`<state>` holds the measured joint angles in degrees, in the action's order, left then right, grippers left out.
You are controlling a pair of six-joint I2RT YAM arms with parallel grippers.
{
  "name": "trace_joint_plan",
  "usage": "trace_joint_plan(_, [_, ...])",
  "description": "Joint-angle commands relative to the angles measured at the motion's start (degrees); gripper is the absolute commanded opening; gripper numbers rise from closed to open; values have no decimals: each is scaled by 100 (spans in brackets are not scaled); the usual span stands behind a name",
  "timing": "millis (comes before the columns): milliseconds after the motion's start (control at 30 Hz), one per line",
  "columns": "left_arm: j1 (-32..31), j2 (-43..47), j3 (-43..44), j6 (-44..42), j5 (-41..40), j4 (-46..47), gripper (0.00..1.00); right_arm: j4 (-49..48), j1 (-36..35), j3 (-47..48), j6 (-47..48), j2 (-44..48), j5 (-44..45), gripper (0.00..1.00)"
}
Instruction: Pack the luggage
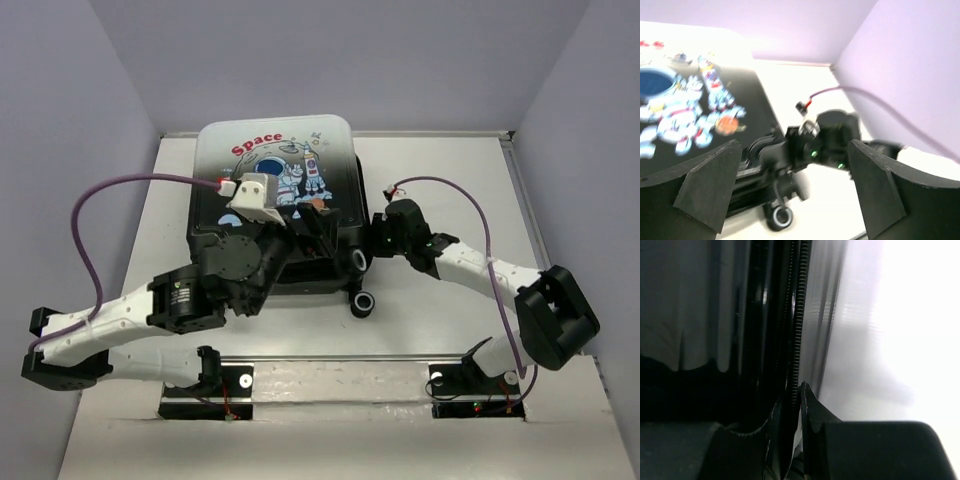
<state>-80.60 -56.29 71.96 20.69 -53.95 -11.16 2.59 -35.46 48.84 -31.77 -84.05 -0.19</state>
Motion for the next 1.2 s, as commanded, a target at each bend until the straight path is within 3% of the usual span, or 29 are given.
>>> trace_joint_plan(0, [515, -311, 1097, 278, 306, -165, 99, 57, 57, -331, 663, 731, -676, 7])
trace_joint_plan(67, [1236, -504, 1381, 409, 709, -622, 98, 363, 127, -366, 777, 1003, -667, 7])
trace_joint_plan(100, [1674, -540, 1460, 401, 1485, -624, 97, 487, 197, -358, 821, 1274, -641, 7])
trace_joint_plan(133, [2175, -584, 1496, 349, 1963, -607, 97, 601, 198, -349, 882, 1408, -623, 7])
trace_joint_plan(167, [3120, -733, 1635, 331, 2498, -703, 98, 872, 276, -305, 1005, 1653, -588, 7])
trace_joint_plan(200, [3512, -830, 1706, 244, 2652, -721, 98, 1023, 329, -287, 1058, 1777, -536, 9])
trace_joint_plan(233, [3864, -926, 1794, 104, 2784, -712, 99, 1163, 329, -261, 1094, 1891, -448, 16])
trace_joint_plan(267, [4546, -1223, 1917, -141, 2950, -765, 99, 1435, 417, -226, 1164, 2005, -369, 42])
trace_joint_plan(300, [4857, -1426, 2196, -187, 3039, -826, 99, 1576, 470, -104, 1199, 2102, -281, 56])
trace_joint_plan(333, [5261, -1602, 2312, -223, 3371, -835, 99, 1935, 470, 2, 1243, 2286, -193, 67])
trace_joint_plan(367, [6013, -1987, 2548, -206, 4261, -835, 99, 2112, 470, 107, 1243, 2401, -18, 78])
trace_joint_plan(533, [7101, -3123, 3323, -205, 5157, -905, 99, 2921, 523, 880, 1463, 3025, 458, 85])
trace_joint_plan(600, [7259, -3650, 3867, -302, 5272, -949, 99, 3282, 523, 1363, 1647, 3184, 249, 79])
trace_joint_plan(633, [7408, -3817, 4069, -311, 5325, -1037, 99, 3440, 523, 1530, 1769, 3210, 21, 65])
trace_joint_plan(667, [7488, -4202, 4280, -320, 5647, -1055, 99, 3485, 523, 1793, 1788, 3228, -704, 28])
trace_joint_plan(700, [7575, -4423, 4726, -328, 5824, -1099, 99, 3511, 523, 1909, 1771, 3220, -1050, 13])
trace_joint_plan(733, [7707, -4634, 4965, -346, 5991, -1238, 99, 3529, 410, 1988, 1718, 3193, -1410, 7])
trace_joint_plan(800, [7778, -5390, 5849, -442, 6326, -1458, 99, 3503, -256, 2059, 1648, 3106, -1930, 7])
trace_joint_plan(867, [7857, -6012, 6458, -557, 6615, -1644, 99, 3441, -1263, 1963, 1543, 2992, -1636, 7])
trace_joint_plan(1000, [7980, -6622, 6558, -303, 7406, -1145, 99, 3406, -2645, 1866, 1323, 2623, -829, 7])
trace_joint_plan(1167, [8007, -7430, 6928, -197, 8083, -678, 99, 3327, -3440, 1822, 1006, 1665, 271, 7])
